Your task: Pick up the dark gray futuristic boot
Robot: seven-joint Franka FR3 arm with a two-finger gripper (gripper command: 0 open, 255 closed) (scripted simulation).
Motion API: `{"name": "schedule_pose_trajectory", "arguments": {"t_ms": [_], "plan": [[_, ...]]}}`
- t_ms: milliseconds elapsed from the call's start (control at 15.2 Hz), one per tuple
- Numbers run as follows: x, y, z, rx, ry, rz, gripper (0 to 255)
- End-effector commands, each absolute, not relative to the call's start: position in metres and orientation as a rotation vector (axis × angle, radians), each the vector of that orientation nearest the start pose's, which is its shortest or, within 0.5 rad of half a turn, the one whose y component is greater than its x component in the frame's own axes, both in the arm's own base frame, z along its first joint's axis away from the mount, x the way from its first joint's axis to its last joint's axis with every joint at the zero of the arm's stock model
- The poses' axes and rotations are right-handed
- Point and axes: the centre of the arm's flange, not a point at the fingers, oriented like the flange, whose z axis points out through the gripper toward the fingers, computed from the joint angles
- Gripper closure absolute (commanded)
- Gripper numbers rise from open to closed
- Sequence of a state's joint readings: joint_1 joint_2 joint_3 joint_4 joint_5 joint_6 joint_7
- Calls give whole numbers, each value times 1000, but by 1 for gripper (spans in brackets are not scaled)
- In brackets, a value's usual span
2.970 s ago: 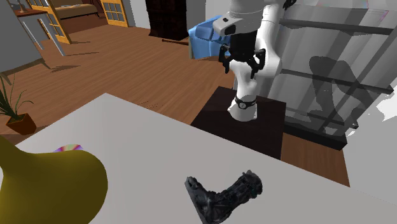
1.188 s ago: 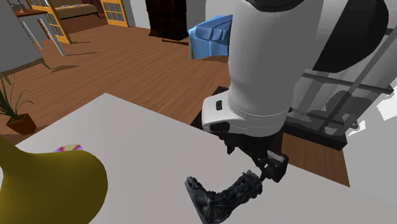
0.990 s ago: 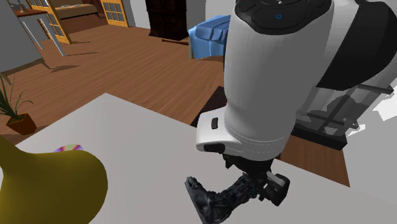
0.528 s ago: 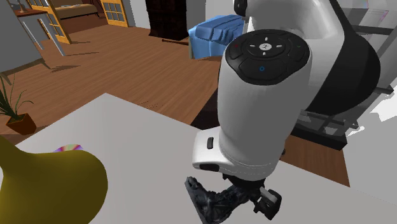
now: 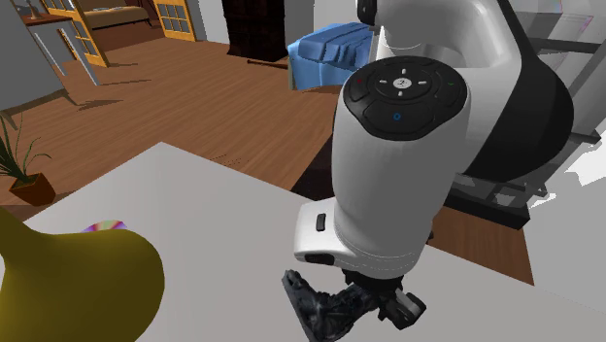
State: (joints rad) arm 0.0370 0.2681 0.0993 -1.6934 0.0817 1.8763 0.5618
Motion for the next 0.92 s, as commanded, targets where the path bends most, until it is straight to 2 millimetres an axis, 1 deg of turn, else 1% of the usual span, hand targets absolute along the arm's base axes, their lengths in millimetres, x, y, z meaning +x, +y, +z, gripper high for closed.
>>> {"name": "schedule_pose_trajectory", "arguments": {"t_ms": [0,198,858], "plan": [[622,87,432,-2990,693,179,255],[623,87,432,-2990,693,179,255],[623,87,485,-2990,693,179,255]]}}
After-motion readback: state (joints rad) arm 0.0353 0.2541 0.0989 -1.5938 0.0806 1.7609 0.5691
